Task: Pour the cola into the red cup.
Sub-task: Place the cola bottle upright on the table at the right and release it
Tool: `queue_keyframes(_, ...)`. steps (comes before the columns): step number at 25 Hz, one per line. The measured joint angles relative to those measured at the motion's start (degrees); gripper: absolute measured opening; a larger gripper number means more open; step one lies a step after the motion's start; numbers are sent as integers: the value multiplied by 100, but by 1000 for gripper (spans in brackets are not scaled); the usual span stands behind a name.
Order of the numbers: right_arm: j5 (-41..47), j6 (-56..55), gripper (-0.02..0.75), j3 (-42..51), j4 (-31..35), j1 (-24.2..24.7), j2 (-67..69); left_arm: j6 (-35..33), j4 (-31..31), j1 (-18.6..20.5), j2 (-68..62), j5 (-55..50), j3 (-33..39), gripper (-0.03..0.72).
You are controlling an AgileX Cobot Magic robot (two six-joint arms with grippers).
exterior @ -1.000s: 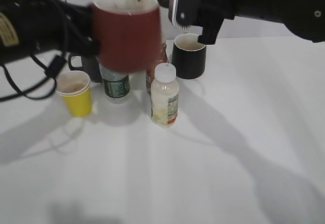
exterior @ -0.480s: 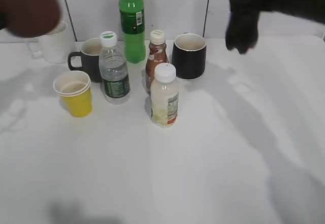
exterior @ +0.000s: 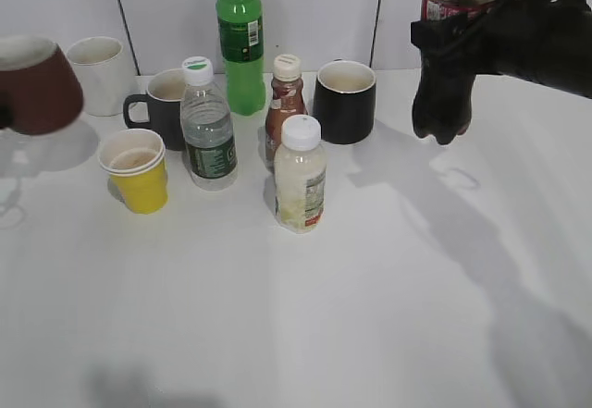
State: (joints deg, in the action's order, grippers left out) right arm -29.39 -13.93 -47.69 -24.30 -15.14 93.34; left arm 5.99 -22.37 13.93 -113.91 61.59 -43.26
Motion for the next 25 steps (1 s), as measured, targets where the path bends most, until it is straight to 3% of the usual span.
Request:
queue_keyframes(7, -111, -104, 458, 0, -12, 7, 0, -195, 0, -5, -1411, 417, -733, 42)
queue_keyframes(16, -115, -238, 458, 0, -17, 7, 0, -177, 13, 0, -1920, 714, -814, 45)
queue_keyframes(25, -122, -274, 458, 6, -17, 7, 0, -151, -9, 0, -1950, 760, -814, 167)
